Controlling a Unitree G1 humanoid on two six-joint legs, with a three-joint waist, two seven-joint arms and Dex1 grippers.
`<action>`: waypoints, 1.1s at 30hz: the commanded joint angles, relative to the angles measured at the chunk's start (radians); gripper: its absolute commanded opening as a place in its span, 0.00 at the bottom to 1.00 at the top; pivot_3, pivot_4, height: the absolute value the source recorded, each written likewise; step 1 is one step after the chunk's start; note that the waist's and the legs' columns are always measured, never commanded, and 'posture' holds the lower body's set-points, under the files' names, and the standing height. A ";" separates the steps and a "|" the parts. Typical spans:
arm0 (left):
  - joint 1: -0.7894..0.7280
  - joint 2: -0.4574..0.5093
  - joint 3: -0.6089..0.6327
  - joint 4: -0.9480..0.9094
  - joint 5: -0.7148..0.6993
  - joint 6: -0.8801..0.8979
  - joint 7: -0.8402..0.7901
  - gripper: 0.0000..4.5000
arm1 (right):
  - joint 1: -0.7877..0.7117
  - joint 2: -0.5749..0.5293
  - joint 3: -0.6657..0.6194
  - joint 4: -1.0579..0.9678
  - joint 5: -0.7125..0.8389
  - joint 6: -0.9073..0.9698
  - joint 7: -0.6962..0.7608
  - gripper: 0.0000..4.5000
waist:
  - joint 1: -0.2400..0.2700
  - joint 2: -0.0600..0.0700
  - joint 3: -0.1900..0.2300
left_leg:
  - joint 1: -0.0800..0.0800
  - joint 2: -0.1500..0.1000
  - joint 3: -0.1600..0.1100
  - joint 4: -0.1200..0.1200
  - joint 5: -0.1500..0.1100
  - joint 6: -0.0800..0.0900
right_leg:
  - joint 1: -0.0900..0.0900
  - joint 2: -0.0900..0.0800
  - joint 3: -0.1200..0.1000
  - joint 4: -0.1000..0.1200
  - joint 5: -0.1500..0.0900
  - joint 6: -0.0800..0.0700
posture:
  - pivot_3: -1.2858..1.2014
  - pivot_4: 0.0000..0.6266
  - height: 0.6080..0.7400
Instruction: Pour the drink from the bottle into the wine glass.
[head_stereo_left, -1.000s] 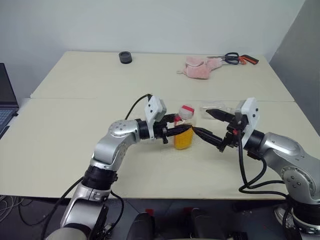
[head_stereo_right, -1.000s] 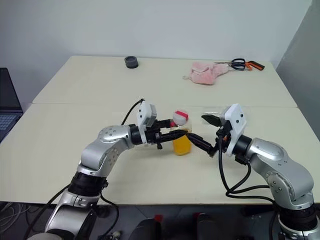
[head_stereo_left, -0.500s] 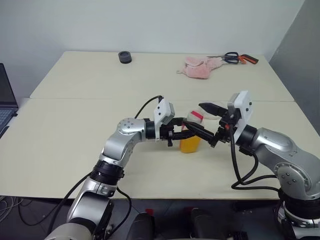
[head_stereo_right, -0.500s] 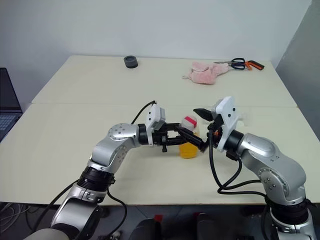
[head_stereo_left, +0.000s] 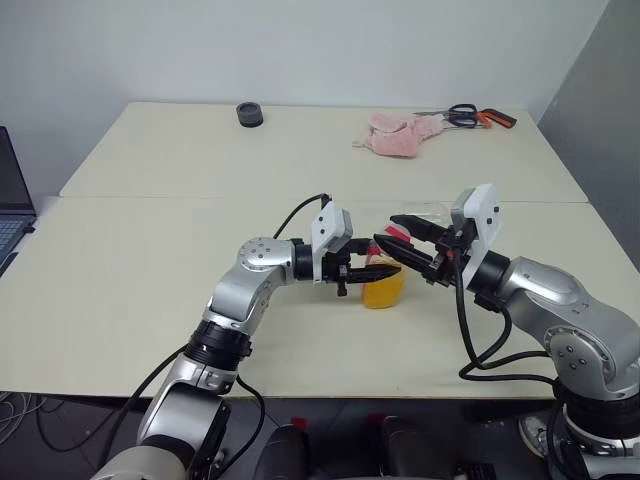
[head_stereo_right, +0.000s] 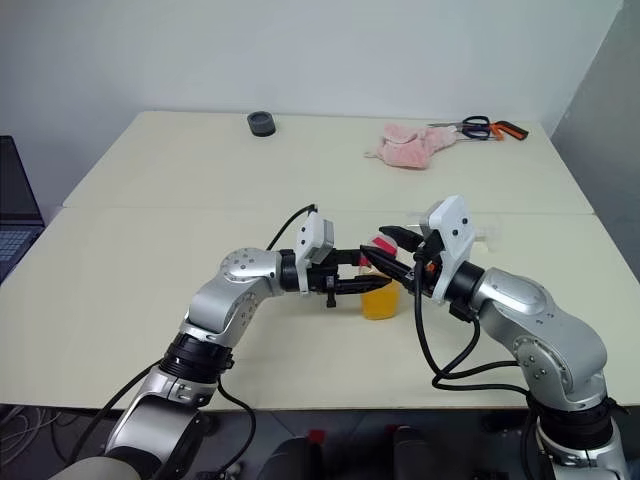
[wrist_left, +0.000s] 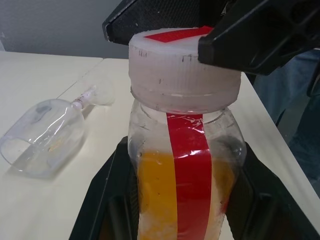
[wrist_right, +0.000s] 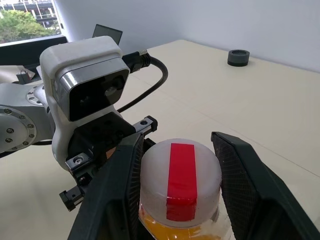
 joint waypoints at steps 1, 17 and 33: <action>-0.033 -0.008 0.024 -0.040 -0.036 0.002 -0.014 0.39 | -0.022 -0.020 0.053 0.012 -0.013 -0.078 0.129 0.41 | 0.000 0.000 0.000 | 0.000 0.000 0.000 0.000 0.000 0.000 | 0.000 0.000 0.000 0.000 0.000 0.000 | 0.52 0.24 1.00; -0.067 0.032 0.044 -0.051 -0.054 0.012 -0.067 0.39 | -0.264 -0.153 0.075 0.434 -0.077 -0.215 0.579 0.57 | 0.004 0.002 0.002 | -0.004 0.000 -0.001 0.002 0.000 0.000 | -0.001 -0.001 -0.001 -0.001 0.000 0.000 | 0.52 0.24 1.00; -0.114 -0.015 0.054 0.061 -0.004 -0.018 0.007 0.39 | 0.029 0.125 -0.023 -0.137 -0.076 0.007 -0.161 0.94 | -0.001 0.003 0.002 | -0.004 0.000 -0.002 0.003 0.000 0.000 | -0.002 0.000 0.000 0.002 0.000 0.000 | 0.52 0.24 1.00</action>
